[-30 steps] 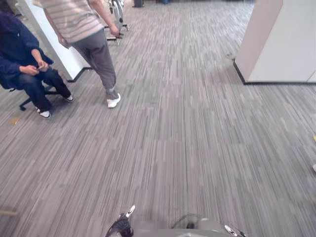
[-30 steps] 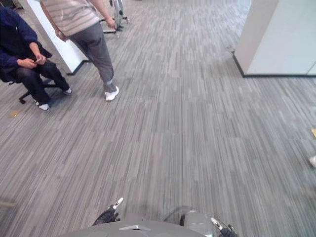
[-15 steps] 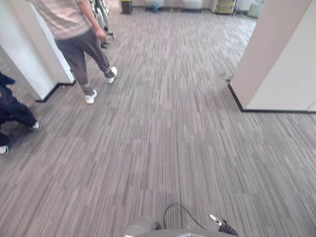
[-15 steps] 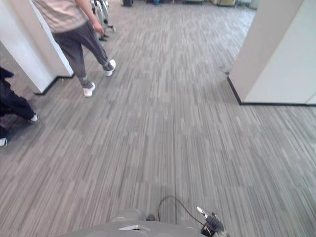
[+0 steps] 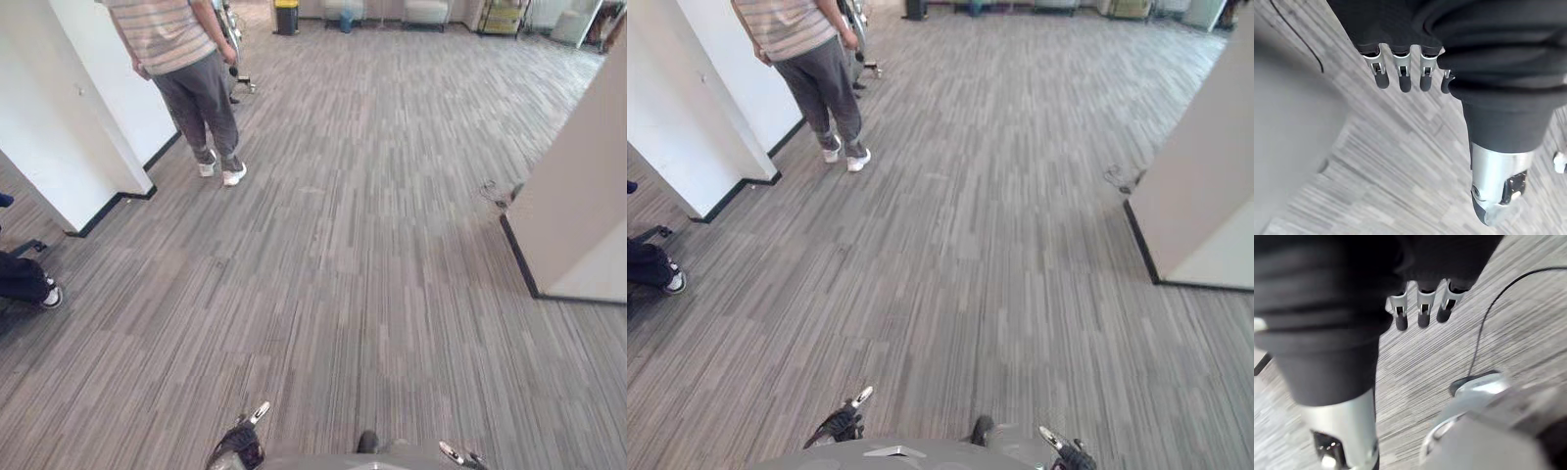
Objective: Organize washtable
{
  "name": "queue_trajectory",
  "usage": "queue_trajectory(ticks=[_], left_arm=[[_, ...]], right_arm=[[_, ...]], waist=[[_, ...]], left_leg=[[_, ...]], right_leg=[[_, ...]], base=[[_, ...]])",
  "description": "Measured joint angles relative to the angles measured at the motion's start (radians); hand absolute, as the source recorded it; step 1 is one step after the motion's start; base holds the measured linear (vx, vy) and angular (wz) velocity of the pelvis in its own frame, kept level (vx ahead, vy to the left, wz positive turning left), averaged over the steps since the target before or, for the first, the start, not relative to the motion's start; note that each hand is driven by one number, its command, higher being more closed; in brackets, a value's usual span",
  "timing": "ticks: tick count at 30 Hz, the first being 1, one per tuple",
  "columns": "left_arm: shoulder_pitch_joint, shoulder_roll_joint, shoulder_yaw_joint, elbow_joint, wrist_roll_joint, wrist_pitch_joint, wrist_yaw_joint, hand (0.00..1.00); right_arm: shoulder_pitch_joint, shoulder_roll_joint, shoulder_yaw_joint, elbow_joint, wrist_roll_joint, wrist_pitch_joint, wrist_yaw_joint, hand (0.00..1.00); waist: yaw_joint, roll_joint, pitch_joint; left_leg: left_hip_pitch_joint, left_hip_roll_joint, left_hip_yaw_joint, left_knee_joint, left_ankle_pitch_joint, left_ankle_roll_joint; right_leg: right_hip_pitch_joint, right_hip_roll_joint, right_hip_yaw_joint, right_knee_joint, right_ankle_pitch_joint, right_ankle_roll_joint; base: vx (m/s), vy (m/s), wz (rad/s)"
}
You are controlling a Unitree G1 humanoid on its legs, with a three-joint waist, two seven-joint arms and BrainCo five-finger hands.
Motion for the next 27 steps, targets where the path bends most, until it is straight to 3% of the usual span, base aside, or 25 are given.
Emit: queue_trajectory(ticks=[2,3,4,5,6,7,12,16,20,22,23,24,25,26,27], left_arm=[[0.003,0.029,-0.013,-0.008,0.0,-0.003,0.0,0.0],[0.011,0.031,-0.013,-0.007,0.0,-0.002,0.003,0.0],[0.055,0.027,-0.024,-0.007,-0.001,-0.003,0.01,0.0],[0.077,0.011,-0.039,0.0,-0.001,-0.001,0.014,0.0],[0.086,0.004,-0.041,0.007,-0.004,-0.001,0.018,0.0],[0.112,0.108,-0.137,0.048,0.016,-0.019,0.025,0.0],[0.11,0.108,-0.137,0.048,0.016,-0.019,0.025,0.0],[0.113,0.103,-0.133,0.055,0.02,-0.018,0.025,0.0],[0.106,0.09,-0.088,0.054,0.042,-0.018,0.026,0.0],[0.093,0.095,-0.089,0.047,0.048,-0.018,0.027,0.0],[0.06,0.104,-0.091,0.033,0.048,-0.016,0.029,0.0],[0.045,0.096,-0.094,0.007,0.048,-0.018,0.03,0.0],[0.036,0.074,-0.09,0.007,0.048,-0.021,0.031,0.0],[0.029,0.087,-0.092,0.01,0.049,-0.018,0.03,0.0],[0.006,0.104,-0.1,0.005,0.051,-0.018,0.029,0.0]], right_arm=[[-0.063,0.021,0.048,-0.008,0.001,-0.017,-0.005,0.0],[-0.078,0.022,0.053,-0.007,0.0,-0.021,-0.004,0.0],[-0.089,0.02,0.079,-0.02,0.0,-0.037,-0.001,0.0],[-0.087,0.01,0.092,-0.022,-0.002,-0.043,-0.001,0.0],[-0.082,0.007,0.091,-0.022,-0.006,-0.042,-0.001,0.0],[-0.034,0.059,0.006,0.072,-0.04,-0.031,0.009,0.0],[-0.033,0.058,0.003,0.072,-0.04,-0.031,0.009,0.0],[-0.015,0.059,-0.042,0.073,-0.036,-0.031,0.007,0.0],[-0.023,0.07,-0.079,0.075,-0.026,-0.019,0.003,0.0],[-0.036,0.076,-0.083,0.073,-0.024,-0.015,-0.004,0.0],[-0.04,0.081,-0.08,0.071,-0.018,-0.015,-0.004,0.0],[-0.027,0.079,-0.076,0.068,-0.001,-0.011,-0.003,0.0],[-0.017,0.053,-0.064,0.04,0.015,-0.014,-0.002,0.0],[-0.012,0.057,-0.054,0.027,0.015,-0.015,-0.006,0.0],[-0.005,0.062,-0.035,0.021,0.027,-0.02,-0.003,0.0]], waist=[[0.018,-0.03,0.02],[0.025,-0.029,0.021],[0.036,0.003,0.008],[0.032,0.043,0.003],[0.036,0.063,0.0],[0.015,-0.072,0.02],[0.013,-0.071,0.017],[0.0,-0.072,-0.039],[0.004,-0.074,-0.039],[0.014,-0.089,-0.049],[0.011,-0.11,-0.048],[0.011,-0.105,-0.044],[0.015,-0.065,-0.039],[0.014,-0.078,-0.033],[0.008,-0.089,-0.017]], left_leg=[[-0.082,-0.031,0.045,-0.251,-0.112,0.006],[-0.081,-0.054,0.028,-0.395,-0.119,-0.003],[-0.057,-0.078,-0.029,-0.759,-0.042,-0.036],[-0.066,-0.069,-0.081,-0.873,0.08,-0.029],[-0.088,-0.071,-0.109,-0.848,0.171,-0.015],[0.026,-0.218,-0.073,-1.004,0.186,0.047],[0.027,-0.218,-0.073,-1.021,0.189,0.045],[0.03,-0.215,-0.067,-1.193,0.273,0.042],[0.022,-0.213,-0.001,-1.24,0.28,0.042],[-0.037,-0.228,0.04,-1.187,0.255,0.075],[-0.138,-0.242,0.095,-0.99,0.172,0.128],[-0.201,-0.23,0.128,-0.792,0.052,0.119],[-0.189,-0.193,0.106,-0.733,-0.073,0.127],[-0.173,-0.194,0.105,-0.719,-0.091,0.118],[-0.115,-0.201,0.078,-0.741,-0.116,0.126]], right_leg=[[0.101,-0.023,0.05,-0.041,-0.016,0.018],[0.117,-0.029,0.064,-0.038,-0.032,0.034],[0.148,-0.021,0.096,-0.025,-0.088,0.072],[0.166,0.007,0.108,-0.005,-0.141,0.092],[0.173,0.016,0.116,0.015,-0.189,0.106],[0.191,-0.129,0.2,0.044,-0.295,0.194],[0.187,-0.129,0.2,0.043,-0.295,0.193],[0.115,-0.13,0.198,0.017,-0.289,0.184],[0.1,-0.142,0.21,-0.028,-0.272,0.167],[0.058,-0.176,0.197,-0.024,-0.271,0.159],[0.03,-0.214,0.155,0.005,-0.274,0.162],[0.009,-0.212,0.116,0.112,-0.278,0.175],[-0.083,-0.189,0.098,0.374,-0.274,0.173],[-0.143,-0.207,0.103,0.53,-0.246,0.144],[-0.254,-0.227,0.111,0.775,-0.148,0.13]], base=[[0.02,-0.033,-0.33],[0.36,-0.063,-0.7],[0.34,-0.001,-0.71],[0.3,0.073,-0.69],[0.07,0.095,-0.31],[0.04,0.052,-0.14],[0.0,0.0,-0.01],[0.03,0.005,-0.03],[0.1,0.018,-0.17],[0.18,0.07,-0.16],[0.36,0.047,0.35],[0.35,0.031,0.4],[0.24,0.036,0.28],[0.15,0.046,0.28],[0.21,0.023,0.38]])
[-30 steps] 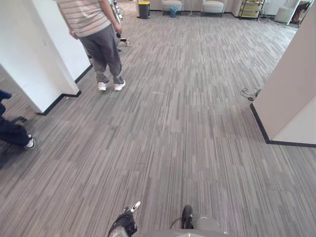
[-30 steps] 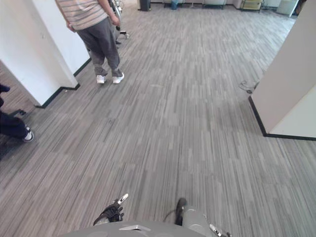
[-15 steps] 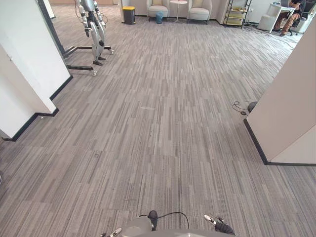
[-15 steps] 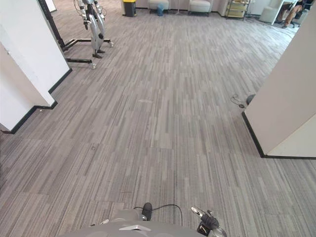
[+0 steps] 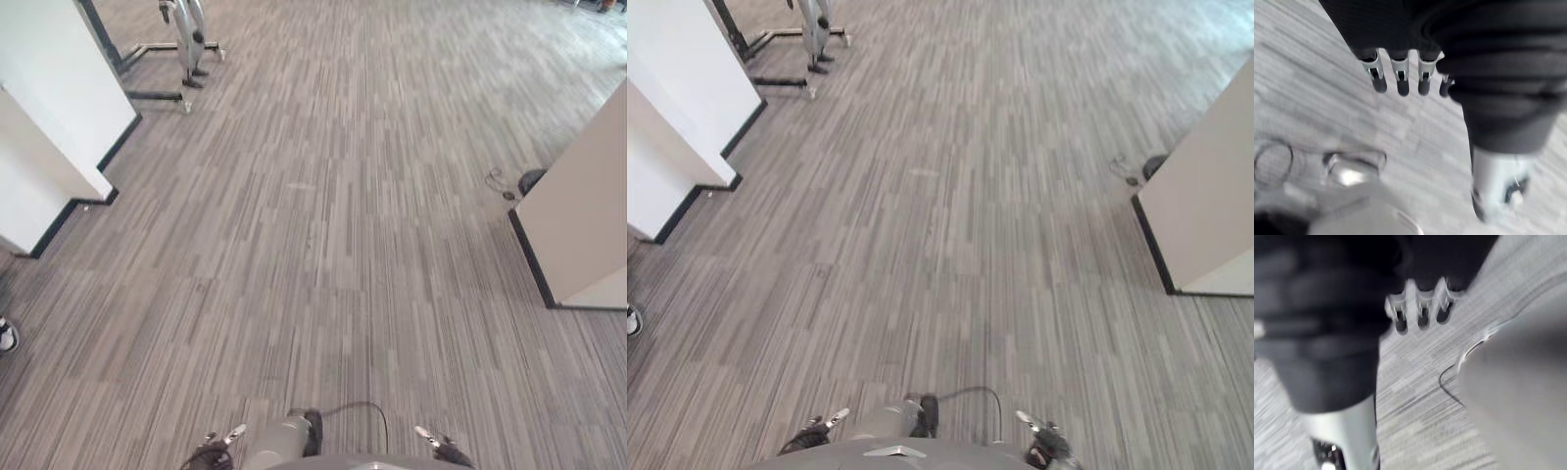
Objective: Organize washtable
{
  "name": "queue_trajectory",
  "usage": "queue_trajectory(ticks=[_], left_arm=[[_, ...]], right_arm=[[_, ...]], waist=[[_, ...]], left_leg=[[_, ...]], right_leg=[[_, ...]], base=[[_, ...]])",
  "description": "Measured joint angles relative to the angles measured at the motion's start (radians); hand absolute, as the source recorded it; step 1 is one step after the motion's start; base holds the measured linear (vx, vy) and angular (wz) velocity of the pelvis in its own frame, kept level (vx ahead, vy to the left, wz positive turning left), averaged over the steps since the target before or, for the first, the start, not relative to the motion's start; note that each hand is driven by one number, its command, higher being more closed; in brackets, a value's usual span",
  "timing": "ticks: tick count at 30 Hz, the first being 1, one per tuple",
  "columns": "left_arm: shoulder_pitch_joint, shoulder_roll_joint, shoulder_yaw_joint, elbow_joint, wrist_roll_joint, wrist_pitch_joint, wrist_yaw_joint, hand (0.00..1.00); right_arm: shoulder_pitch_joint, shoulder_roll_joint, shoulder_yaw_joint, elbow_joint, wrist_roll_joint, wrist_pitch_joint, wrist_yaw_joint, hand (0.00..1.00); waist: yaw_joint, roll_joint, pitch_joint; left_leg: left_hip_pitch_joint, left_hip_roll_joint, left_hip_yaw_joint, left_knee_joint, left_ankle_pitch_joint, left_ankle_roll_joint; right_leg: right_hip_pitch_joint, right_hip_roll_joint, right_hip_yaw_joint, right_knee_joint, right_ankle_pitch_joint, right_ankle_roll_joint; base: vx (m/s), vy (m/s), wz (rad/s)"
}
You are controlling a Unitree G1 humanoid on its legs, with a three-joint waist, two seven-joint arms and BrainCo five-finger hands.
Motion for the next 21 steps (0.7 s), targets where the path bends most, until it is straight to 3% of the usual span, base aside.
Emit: queue_trajectory(ticks=[1,3,4,5,6,8,9,10,11,12,13,14,15,16,18,19,21], left_arm=[[-0.008,0.007,0.005,-0.001,0.006,0.0,-0.001,0.0],[-0.016,0.011,0.012,-0.002,0.014,0.001,-0.001,0.0],[-0.03,0.005,0.011,-0.003,0.039,0.001,-0.003,0.0],[-0.052,-0.008,0.005,0.008,0.047,0.004,-0.005,0.0],[-0.057,-0.021,0.004,0.015,0.051,0.009,-0.005,0.0],[-0.065,-0.031,-0.019,0.016,0.085,0.008,-0.015,0.0],[-0.062,-0.044,-0.002,0.017,0.088,0.011,-0.019,0.0],[-0.042,-0.064,0.028,0.018,0.088,0.016,-0.019,0.0],[-0.014,-0.081,0.064,0.015,0.088,0.017,-0.022,0.0],[-0.009,-0.088,0.094,0.006,0.08,0.019,-0.023,0.0],[-0.01,-0.119,0.126,-0.003,0.07,0.023,-0.026,0.0],[-0.008,-0.123,0.126,-0.008,0.065,0.023,-0.027,0.0],[-0.013,-0.121,0.121,-0.009,0.065,0.023,-0.029,0.0],[-0.014,-0.118,0.119,-0.025,0.065,0.016,-0.037,0.0],[-0.014,-0.105,0.109,-0.058,0.063,-0.002,-0.043,0.0],[-0.015,-0.082,0.096,-0.074,0.06,-0.015,-0.042,0.0],[-0.005,-0.06,0.089,-0.068,0.043,-0.014,-0.033,0.0]], right_arm=[[-0.002,0.019,-0.003,0.0,0.027,-0.006,0.001,0.0],[-0.007,0.028,-0.017,0.003,0.035,-0.017,0.002,0.0],[-0.007,0.038,-0.055,-0.003,0.039,-0.024,0.011,0.0],[-0.015,0.027,-0.105,-0.003,0.055,-0.032,0.009,0.0],[-0.011,0.027,-0.128,0.012,0.056,-0.026,0.008,0.0],[0.01,0.032,-0.182,0.05,0.054,-0.009,0.006,0.0],[0.024,0.03,-0.211,0.06,0.056,0.005,0.005,0.0],[0.045,0.023,-0.235,0.055,0.064,0.012,0.002,0.0],[0.063,0.017,-0.24,0.042,0.06,0.012,-0.001,0.0],[0.064,0.017,-0.249,0.04,0.06,0.011,0.0,0.0],[0.045,-0.011,-0.253,0.024,0.063,0.009,-0.001,0.0],[0.015,-0.016,-0.223,0.008,0.063,0.01,-0.002,0.0],[0.002,-0.014,-0.204,0.0,0.063,0.008,-0.001,0.0],[-0.034,-0.006,-0.163,0.003,0.061,0.009,-0.001,0.0],[-0.082,-0.01,-0.101,0.001,0.064,0.006,-0.004,0.0],[-0.136,-0.007,-0.053,0.004,0.065,0.002,-0.004,0.0],[-0.199,-0.007,0.021,0.001,0.067,-0.012,-0.004,0.0]], waist=[[-0.002,-0.021,0.011],[-0.005,-0.043,0.009],[-0.025,-0.033,0.009],[-0.032,-0.015,0.027],[-0.028,-0.019,0.027],[-0.054,-0.013,0.021],[-0.06,0.006,0.018],[-0.069,0.049,-0.001],[-0.076,0.076,-0.008],[-0.076,0.073,-0.012],[-0.041,0.136,-0.015],[-0.019,0.136,-0.012],[-0.016,0.125,-0.003],[-0.009,0.112,0.007],[0.014,0.084,0.011],[0.031,0.061,0.016],[0.05,0.051,0.024]], left_leg=[[0.051,-0.001,-0.009,-0.033,-0.002,-0.002],[0.172,0.001,-0.009,-0.194,0.003,-0.028],[0.187,0.023,-0.014,-0.121,-0.039,-0.052],[0.198,0.036,-0.029,-0.106,-0.07,-0.034],[0.223,0.03,-0.032,-0.118,-0.091,-0.039],[0.278,0.014,-0.08,-0.16,-0.128,-0.041],[0.311,0.023,-0.1,-0.172,-0.154,-0.051],[0.347,0.063,-0.104,-0.159,-0.18,-0.098],[0.328,0.085,-0.106,0.024,-0.195,-0.129],[0.28,0.084,-0.099,0.182,-0.19,-0.14],[0.146,0.153,-0.083,0.534,-0.007,-0.197],[0.096,0.169,-0.049,0.663,0.17,-0.185],[0.063,0.175,-0.034,0.733,0.176,-0.168],[0.002,0.194,-0.009,0.827,0.139,-0.136],[-0.102,0.199,0.016,0.814,0.061,-0.126],[-0.177,0.194,0.037,0.705,0.018,-0.123],[-0.231,0.2,0.051,0.369,0.026,-0.127]], right_leg=[[-0.062,-0.004,-0.006,0.112,-0.001,0.0],[-0.148,-0.007,-0.084,0.106,-0.01,-0.015],[-0.186,-0.02,-0.16,-0.03,-0.011,-0.015],[-0.203,0.0,-0.203,-0.144,-0.006,-0.004],[-0.204,0.007,-0.221,-0.298,0.015,0.013],[-0.185,0.057,-0.224,-0.64,0.102,0.057],[-0.197,0.077,-0.203,-0.626,0.12,0.038],[-0.189,0.129,-0.211,-0.596,0.123,-0.016],[-0.138,0.185,-0.223,-0.593,0.128,-0.046],[-0.111,0.209,-0.214,-0.611,0.146,-0.099],[-0.039,0.261,-0.194,-0.607,0.073,-0.132],[0.011,0.267,-0.159,-0.614,0.041,-0.136],[0.055,0.266,-0.146,-0.63,0.029,-0.126],[0.151,0.263,-0.119,-0.669,0.01,-0.118],[0.276,0.24,-0.077,-0.753,0.006,-0.119],[0.339,0.21,-0.063,-0.795,0.006,-0.119],[0.401,0.171,-0.042,-0.815,0.006,-0.113]], base=[[0.29,0.013,0.35],[0.37,-0.032,0.18],[0.32,-0.053,0.31],[0.3,-0.09,0.34],[0.18,-0.009,0.29],[0.58,-0.13,0.59],[0.75,-0.257,0.65],[0.82,-0.334,0.45],[0.72,-0.329,0.34],[0.68,-0.297,-0.16],[0.32,-0.178,-0.57],[0.21,-0.119,-0.67],[-0.04,-0.062,-0.4],[-0.1,-0.035,-0.23],[-0.12,-0.019,-0.31],[0.27,-0.058,-0.57],[0.58,-0.046,-0.68]])
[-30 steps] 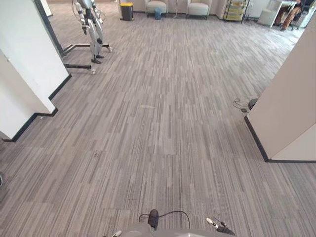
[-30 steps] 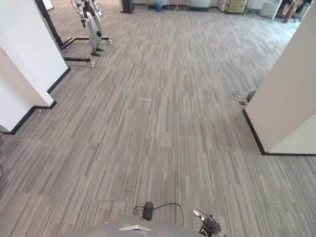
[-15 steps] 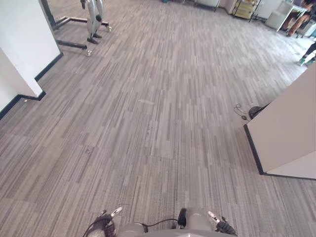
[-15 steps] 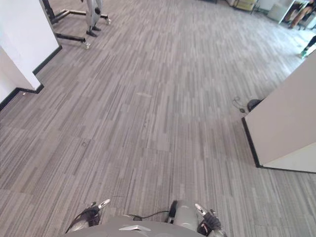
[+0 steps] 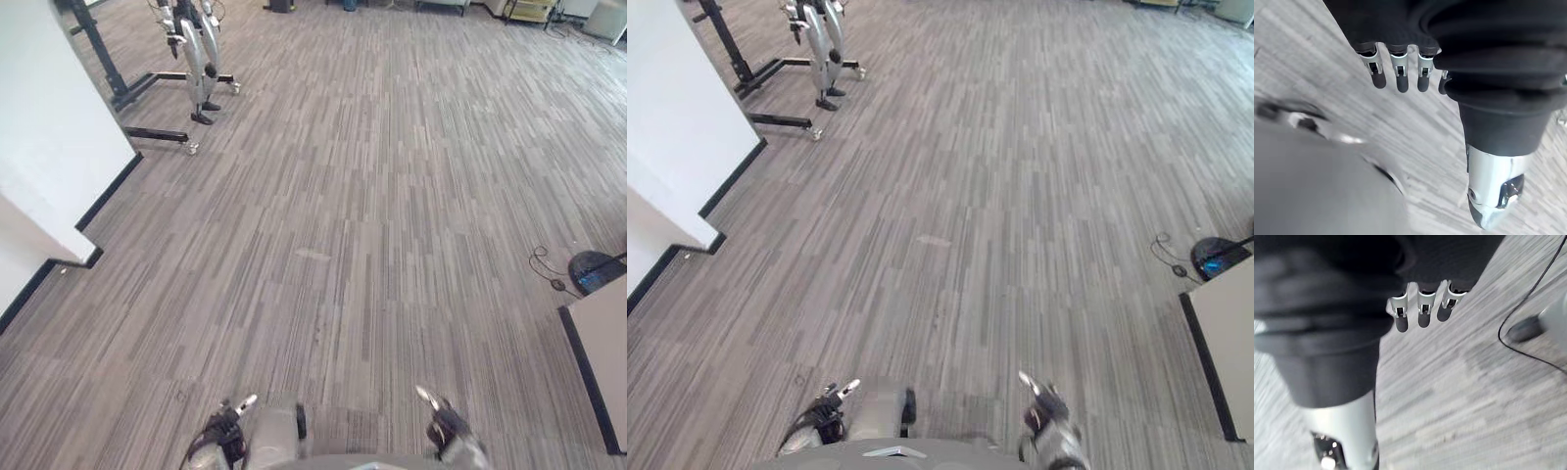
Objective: Organize washtable
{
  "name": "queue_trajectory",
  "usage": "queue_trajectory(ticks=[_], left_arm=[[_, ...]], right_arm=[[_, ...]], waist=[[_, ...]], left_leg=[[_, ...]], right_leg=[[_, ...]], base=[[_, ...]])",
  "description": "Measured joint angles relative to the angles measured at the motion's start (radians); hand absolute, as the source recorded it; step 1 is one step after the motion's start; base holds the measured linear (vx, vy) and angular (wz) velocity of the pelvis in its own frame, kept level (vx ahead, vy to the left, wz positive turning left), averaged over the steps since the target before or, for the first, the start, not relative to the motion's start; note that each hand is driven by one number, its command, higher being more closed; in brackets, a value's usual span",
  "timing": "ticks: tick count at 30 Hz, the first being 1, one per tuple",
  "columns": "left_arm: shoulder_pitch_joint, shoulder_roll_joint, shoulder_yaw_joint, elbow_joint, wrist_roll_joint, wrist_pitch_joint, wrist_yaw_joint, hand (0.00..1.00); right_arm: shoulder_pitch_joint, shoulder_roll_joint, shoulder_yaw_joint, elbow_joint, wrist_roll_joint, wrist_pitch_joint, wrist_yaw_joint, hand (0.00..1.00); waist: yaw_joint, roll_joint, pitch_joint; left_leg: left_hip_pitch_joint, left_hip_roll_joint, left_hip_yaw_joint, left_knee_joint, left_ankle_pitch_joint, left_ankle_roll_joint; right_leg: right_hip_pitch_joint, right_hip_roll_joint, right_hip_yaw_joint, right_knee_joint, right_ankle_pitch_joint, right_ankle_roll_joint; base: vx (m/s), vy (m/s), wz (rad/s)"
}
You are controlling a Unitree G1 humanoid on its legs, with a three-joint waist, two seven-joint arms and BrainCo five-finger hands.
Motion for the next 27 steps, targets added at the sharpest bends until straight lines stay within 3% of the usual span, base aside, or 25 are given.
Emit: queue_trajectory(ticks=[1,2,3,4,5,7,8,10,12,14,15,17,19,21,22,23,24,25,26,27], left_arm=[[0.017,-0.004,-0.001,0.012,0.0,0.004,0.015,0.0],[0.046,-0.013,-0.023,0.035,0.0,0.004,0.024,0.0],[0.054,-0.011,-0.029,0.049,-0.007,0.005,0.025,0.0],[0.071,0.008,-0.032,0.069,-0.009,0.01,0.031,0.0],[0.068,0.026,-0.031,0.075,-0.009,0.012,0.034,0.0],[0.04,0.047,-0.041,0.078,-0.008,0.016,0.036,0.0],[0.035,0.049,-0.045,0.077,-0.008,0.017,0.037,0.0],[0.019,0.046,-0.071,0.072,0.002,0.019,0.034,0.0],[-0.015,0.029,-0.082,0.07,0.004,0.02,0.031,0.0],[-0.09,0.01,-0.101,0.067,0.003,0.02,0.029,0.0],[-0.101,0.003,-0.108,0.06,0.003,0.019,0.029,0.0],[-0.12,-0.04,-0.105,0.032,0.003,0.012,0.028,0.0],[-0.114,-0.064,-0.083,0.034,0.004,0.013,0.029,0.0],[-0.086,-0.076,-0.072,0.032,0.006,0.013,0.029,0.0],[-0.064,-0.069,-0.06,0.036,0.016,0.01,0.029,0.0],[-0.043,-0.083,-0.024,0.036,0.026,0.016,0.029,0.0],[-0.037,-0.089,-0.013,0.038,0.029,0.016,0.028,0.0],[-0.031,-0.089,-0.001,0.039,0.03,0.015,0.026,0.0],[-0.034,-0.088,-0.001,0.041,0.03,0.015,0.025,0.0],[-0.038,-0.077,-0.01,0.049,0.03,0.012,0.022,0.0]], right_arm=[[-0.024,0.003,0.025,-0.01,0.0,-0.011,0.002,0.0],[-0.015,-0.003,0.026,-0.029,0.001,-0.025,0.002,0.0],[-0.009,0.0,0.026,-0.029,0.0,-0.028,0.002,0.0],[0.003,0.023,0.025,-0.03,0.0,-0.026,0.003,0.0],[0.022,0.033,0.024,-0.03,-0.002,-0.026,0.002,0.0],[0.051,0.035,0.014,-0.029,-0.003,-0.025,0.004,0.0],[0.084,0.034,0.009,-0.026,-0.002,-0.024,0.004,0.0],[0.143,0.034,0.004,-0.017,-0.001,-0.021,0.016,0.0],[0.162,0.021,-0.043,-0.031,-0.012,-0.021,0.029,0.0],[0.187,0.024,-0.107,-0.027,-0.013,-0.01,0.035,0.0],[0.2,0.028,-0.126,-0.029,-0.004,-0.001,0.035,0.0],[0.221,0.031,-0.153,-0.028,-0.005,0.003,0.033,0.0],[0.234,0.02,-0.129,-0.023,-0.006,0.016,0.032,0.0],[0.247,0.003,-0.132,-0.001,-0.006,0.024,0.03,0.0],[0.254,0.008,-0.132,0.006,-0.015,0.026,0.026,0.0],[0.236,-0.006,-0.152,0.008,-0.012,0.033,0.027,0.0],[0.229,-0.016,-0.151,0.004,-0.014,0.033,0.024,0.0],[0.191,-0.029,-0.129,0.001,-0.014,0.034,0.023,0.0],[0.172,-0.032,-0.103,0.0,-0.014,0.032,0.022,0.0],[0.13,-0.03,-0.047,0.008,-0.015,0.033,0.02,0.0]], waist=[[0.01,0.007,-0.005],[0.018,0.043,-0.022],[0.025,0.044,-0.026],[0.02,0.003,-0.049],[0.014,-0.035,-0.058],[0.011,-0.071,-0.034],[-0.006,-0.069,-0.024],[-0.029,-0.036,-0.013],[-0.044,-0.015,-0.025],[-0.069,-0.014,-0.015],[-0.074,-0.013,-0.015],[-0.071,-0.017,-0.013],[-0.077,-0.016,-0.015],[-0.1,0.014,-0.04],[-0.11,-0.009,-0.065],[-0.096,0.04,-0.072],[-0.095,0.046,-0.078],[-0.084,0.06,-0.073],[-0.078,0.071,-0.066],[-0.065,0.072,-0.039]], left_leg=[[0.023,0.001,0.0,-0.319,0.075,-0.01],[0.026,0.011,-0.032,-0.508,0.162,-0.014],[0.024,0.006,-0.04,-0.466,0.23,-0.018],[0.034,-0.041,-0.027,-0.427,0.243,0.03],[0.058,-0.082,-0.005,-0.431,0.211,0.047],[0.155,-0.15,0.007,-0.439,0.155,0.083],[0.241,-0.181,0.006,-0.444,0.124,0.101],[0.399,-0.199,-0.007,-0.497,0.101,0.106],[0.517,-0.2,-0.028,-0.593,0.1,0.106],[0.626,-0.193,-0.089,-0.685,0.076,0.101],[0.645,-0.19,-0.102,-0.697,0.063,0.101],[0.713,-0.187,-0.112,-0.687,-0.03,0.082],[0.753,-0.178,-0.136,-0.647,-0.118,0.072],[0.806,-0.108,-0.163,-0.621,-0.181,0.023],[0.777,-0.101,-0.171,-0.496,-0.197,-0.008],[0.715,-0.052,-0.179,-0.283,-0.198,-0.048],[0.661,-0.037,-0.182,-0.164,-0.153,-0.103],[0.552,-0.037,-0.194,0.076,0.034,-0.13],[0.505,-0.024,-0.196,0.166,0.059,-0.142],[0.442,0.007,-0.162,0.285,0.034,-0.102]], right_leg=[[0.042,-0.014,0.007,-0.004,-0.005,0.033],[0.086,-0.004,0.02,0.0,-0.017,0.053],[0.108,-0.008,0.035,0.012,-0.024,0.065],[0.094,-0.065,0.057,0.098,-0.025,0.07],[0.036,-0.115,0.07,0.233,0.003,0.112],[-0.104,-0.188,0.138,0.612,0.18,0.182],[-0.18,-0.217,0.136,0.849,0.219,0.181],[-0.266,-0.215,0.096,1.029,0.171,0.158],[-0.379,-0.196,0.016,1.001,0.072,0.134],[-0.468,-0.168,-0.13,0.721,-0.003,0.119],[-0.472,-0.164,-0.17,0.606,0.003,0.123],[-0.468,-0.136,-0.241,0.164,0.081,0.123],[-0.496,-0.119,-0.188,0.104,0.113,0.119],[-0.502,-0.079,-0.195,0.177,0.114,0.11],[-0.487,-0.059,-0.184,0.173,0.173,0.06],[-0.454,-0.007,-0.185,0.179,0.212,0.028],[-0.436,0.014,-0.181,0.177,0.187,0.019],[-0.392,0.038,-0.16,0.152,0.162,0.016],[-0.356,0.053,-0.156,0.126,0.156,0.014],[-0.265,0.07,-0.136,0.069,0.152,0.01]], base=[[0.5,0.084,-0.57],[0.45,0.144,-0.49],[0.45,0.237,-0.23],[0.66,0.191,-0.04],[0.79,0.192,0.08],[0.61,0.148,0.25],[0.47,0.075,0.46],[0.26,0.002,0.37],[-0.01,-0.034,0.18],[0.01,-0.044,0.63],[0.02,0.023,0.68],[-0.11,0.073,0.28],[0.17,-0.114,0.28],[0.48,-0.345,0.54],[0.62,-0.471,0.17],[0.57,-0.461,-0.07],[0.45,-0.414,-0.49],[0.25,-0.272,-0.41],[0.21,-0.283,-0.39],[0.17,-0.213,-0.18]])
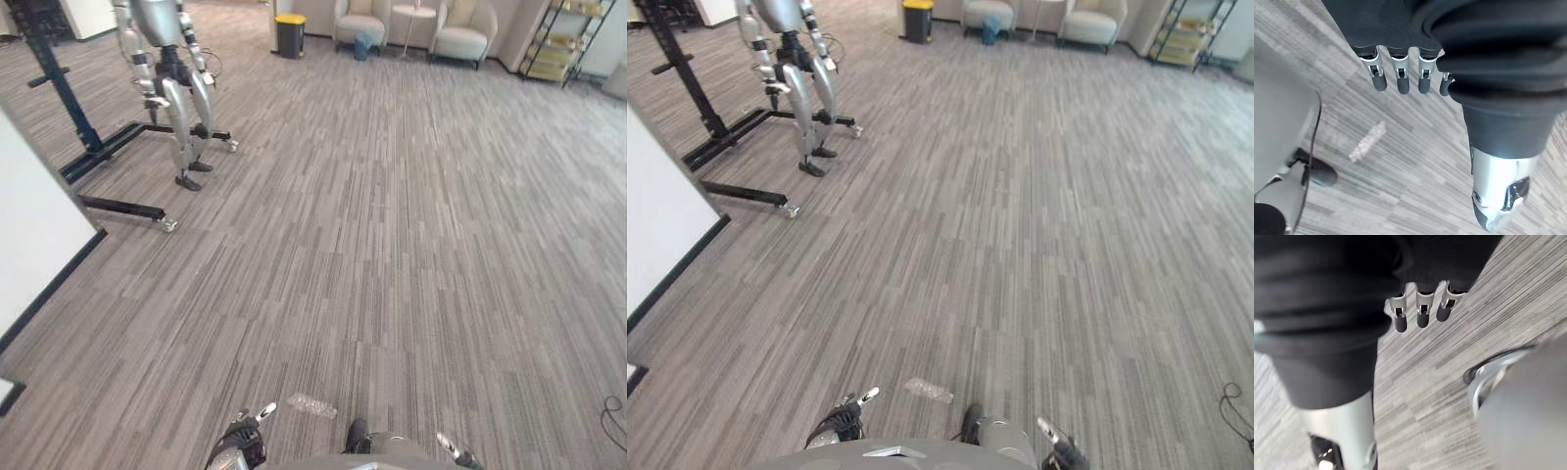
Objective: Organize washtable
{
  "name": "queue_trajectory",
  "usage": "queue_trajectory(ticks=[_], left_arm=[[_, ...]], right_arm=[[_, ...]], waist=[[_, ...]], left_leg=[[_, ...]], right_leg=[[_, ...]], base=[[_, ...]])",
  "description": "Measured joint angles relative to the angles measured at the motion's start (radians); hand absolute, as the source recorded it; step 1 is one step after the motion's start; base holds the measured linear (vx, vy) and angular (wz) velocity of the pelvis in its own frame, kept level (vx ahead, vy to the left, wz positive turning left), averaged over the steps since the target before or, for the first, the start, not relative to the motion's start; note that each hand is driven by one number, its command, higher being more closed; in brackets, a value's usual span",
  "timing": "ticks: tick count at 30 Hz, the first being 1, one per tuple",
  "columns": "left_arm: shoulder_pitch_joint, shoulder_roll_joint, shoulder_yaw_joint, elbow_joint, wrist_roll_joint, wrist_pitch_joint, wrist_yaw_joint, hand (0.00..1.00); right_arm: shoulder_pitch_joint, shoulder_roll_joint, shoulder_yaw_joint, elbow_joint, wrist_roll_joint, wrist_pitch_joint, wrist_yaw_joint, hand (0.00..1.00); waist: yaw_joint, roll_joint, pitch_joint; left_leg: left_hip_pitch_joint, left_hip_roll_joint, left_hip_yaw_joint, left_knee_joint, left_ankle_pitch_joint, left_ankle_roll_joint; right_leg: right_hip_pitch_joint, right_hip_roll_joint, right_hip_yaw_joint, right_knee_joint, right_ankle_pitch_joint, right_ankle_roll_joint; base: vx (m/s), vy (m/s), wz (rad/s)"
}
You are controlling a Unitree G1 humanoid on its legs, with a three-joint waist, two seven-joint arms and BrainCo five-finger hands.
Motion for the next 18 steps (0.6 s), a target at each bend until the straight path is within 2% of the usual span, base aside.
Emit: queue_trajectory(ticks=[1,2,3,5,6,7,9,11,14,16,18], left_arm=[[0.0,0.013,-0.009,-0.002,0.0,-0.004,-0.003,0.0],[0.007,0.032,-0.034,-0.003,-0.001,-0.008,-0.002,0.0],[0.016,0.034,-0.034,-0.006,-0.009,-0.012,-0.002,0.0],[0.021,0.039,-0.05,-0.014,-0.028,-0.02,0.006,0.0],[0.033,0.04,-0.069,-0.015,-0.032,-0.021,0.011,0.0],[0.041,0.035,-0.073,-0.009,-0.049,-0.023,0.01,0.0],[0.022,0.059,-0.069,0.021,-0.046,-0.02,0.013,0.0],[0.016,0.079,-0.071,0.036,-0.046,-0.019,0.012,0.0],[0.008,0.086,-0.075,0.067,-0.041,-0.017,0.012,0.0],[0.011,0.086,-0.102,0.075,-0.028,-0.016,0.009,0.0],[0.011,0.089,-0.116,0.076,-0.028,-0.016,0.006,0.0]], right_arm=[[-0.033,-0.005,0.036,-0.001,0.004,-0.001,-0.001,0.0],[-0.076,-0.004,0.064,0.001,0.011,-0.012,-0.006,0.0],[-0.11,-0.003,0.073,-0.001,0.013,-0.026,-0.012,0.0],[-0.161,-0.001,0.074,-0.012,0.014,-0.054,-0.018,0.0],[-0.171,-0.007,0.09,-0.018,0.014,-0.065,-0.017,0.0],[-0.17,-0.01,0.114,-0.018,0.014,-0.078,-0.017,0.0],[-0.147,0.012,0.143,-0.013,0.014,-0.076,-0.016,0.0],[-0.086,0.038,0.154,-0.003,0.013,-0.067,-0.015,0.0],[-0.027,0.052,0.159,0.02,0.01,-0.055,-0.012,0.0],[-0.022,0.051,0.149,0.036,0.007,-0.053,-0.002,0.0],[-0.009,0.052,0.131,0.044,-0.012,-0.049,0.007,0.0]], waist=[[0.009,-0.01,0.014],[0.025,-0.039,0.033],[0.037,-0.039,0.033],[0.056,-0.029,0.033],[0.055,-0.014,0.024],[0.059,0.005,0.018],[0.052,-0.026,0.019],[0.05,-0.063,0.008],[0.032,-0.074,-0.012],[0.021,-0.074,-0.024],[0.023,-0.086,-0.04]], left_leg=[[-0.047,0.012,0.026,0.023,-0.031,0.03],[-0.092,0.011,0.067,-0.038,-0.082,0.047],[-0.122,0.009,0.081,-0.127,-0.113,0.055],[-0.156,-0.012,0.073,-0.43,-0.116,0.053],[-0.149,-0.022,0.045,-0.662,-0.034,0.052],[-0.164,-0.023,0.019,-0.715,0.133,0.078],[-0.128,-0.053,0.044,-0.752,0.125,0.086],[-0.075,-0.093,0.064,-0.864,0.14,0.101],[0.028,-0.126,0.082,-1.032,0.199,0.119],[0.07,-0.134,0.085,-1.102,0.23,0.126],[0.092,-0.139,0.091,-1.134,0.238,0.13]], right_leg=[[0.063,-0.003,0.01,-0.037,0.0,0.0],[0.126,-0.018,0.04,-0.07,0.0,0.0],[0.154,-0.027,0.056,-0.078,0.0,0.0],[0.195,-0.041,0.082,-0.086,-0.02,0.031],[0.205,-0.035,0.089,-0.087,-0.044,0.064],[0.221,-0.025,0.106,-0.081,-0.098,0.096],[0.235,-0.074,0.113,-0.069,-0.116,0.112],[0.218,-0.112,0.136,-0.045,-0.125,0.112],[0.22,-0.147,0.144,-0.031,-0.116,0.126],[0.224,-0.148,0.148,-0.023,-0.109,0.136],[0.225,-0.151,0.15,-0.019,-0.107,0.139]], base=[[0.28,-0.229,-0.24],[0.35,-0.186,-0.33],[0.42,-0.134,-0.45],[0.31,-0.045,-0.37],[0.21,0.039,-0.38],[0.25,0.067,-0.31],[0.26,0.085,-0.17],[0.24,0.054,-0.16],[0.22,0.06,-0.11],[0.16,0.06,-0.05],[0.11,0.035,-0.05]])
